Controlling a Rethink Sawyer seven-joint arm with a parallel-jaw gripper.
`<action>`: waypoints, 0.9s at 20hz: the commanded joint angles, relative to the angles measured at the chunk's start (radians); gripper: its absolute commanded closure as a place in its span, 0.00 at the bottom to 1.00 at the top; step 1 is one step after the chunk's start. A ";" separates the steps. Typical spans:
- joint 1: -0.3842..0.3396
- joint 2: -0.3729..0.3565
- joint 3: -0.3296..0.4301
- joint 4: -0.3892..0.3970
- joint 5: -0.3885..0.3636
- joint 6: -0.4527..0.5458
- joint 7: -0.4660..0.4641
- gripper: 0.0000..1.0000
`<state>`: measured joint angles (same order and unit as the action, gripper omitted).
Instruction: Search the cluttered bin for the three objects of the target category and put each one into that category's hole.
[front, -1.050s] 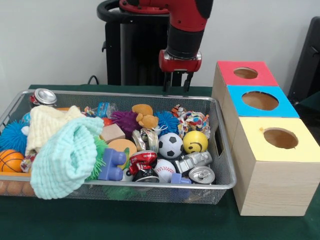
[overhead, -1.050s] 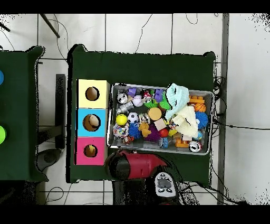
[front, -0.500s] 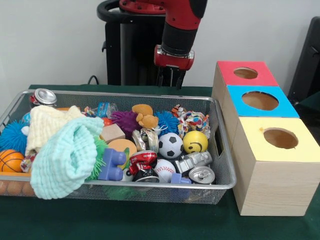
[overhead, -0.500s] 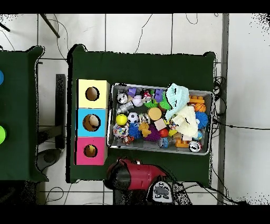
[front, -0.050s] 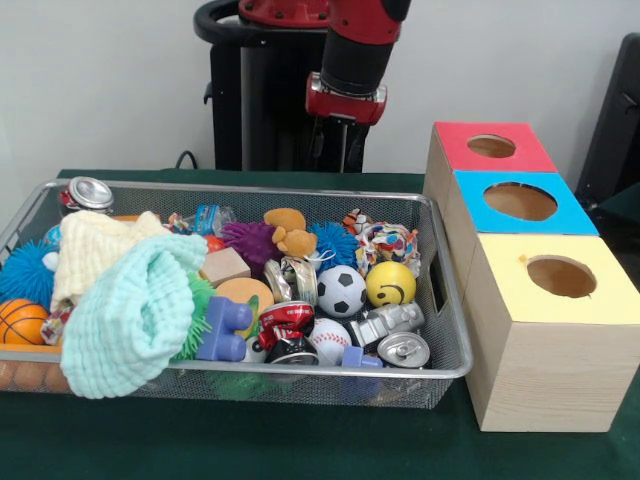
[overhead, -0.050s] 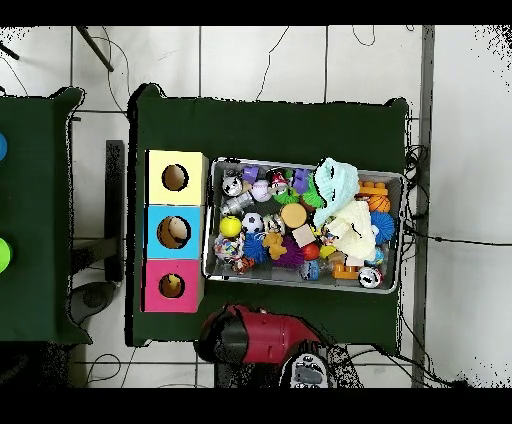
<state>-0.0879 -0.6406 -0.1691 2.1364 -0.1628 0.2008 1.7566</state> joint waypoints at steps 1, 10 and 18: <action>0.020 -0.011 0.035 -0.137 0.075 0.123 0.154 0.00; 0.026 0.070 0.070 -0.260 0.050 0.092 0.116 0.00; -0.013 0.144 0.124 -0.345 0.032 0.092 0.070 0.00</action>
<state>-0.0598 -0.5844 -0.1619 1.9827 -0.1601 0.2565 1.7564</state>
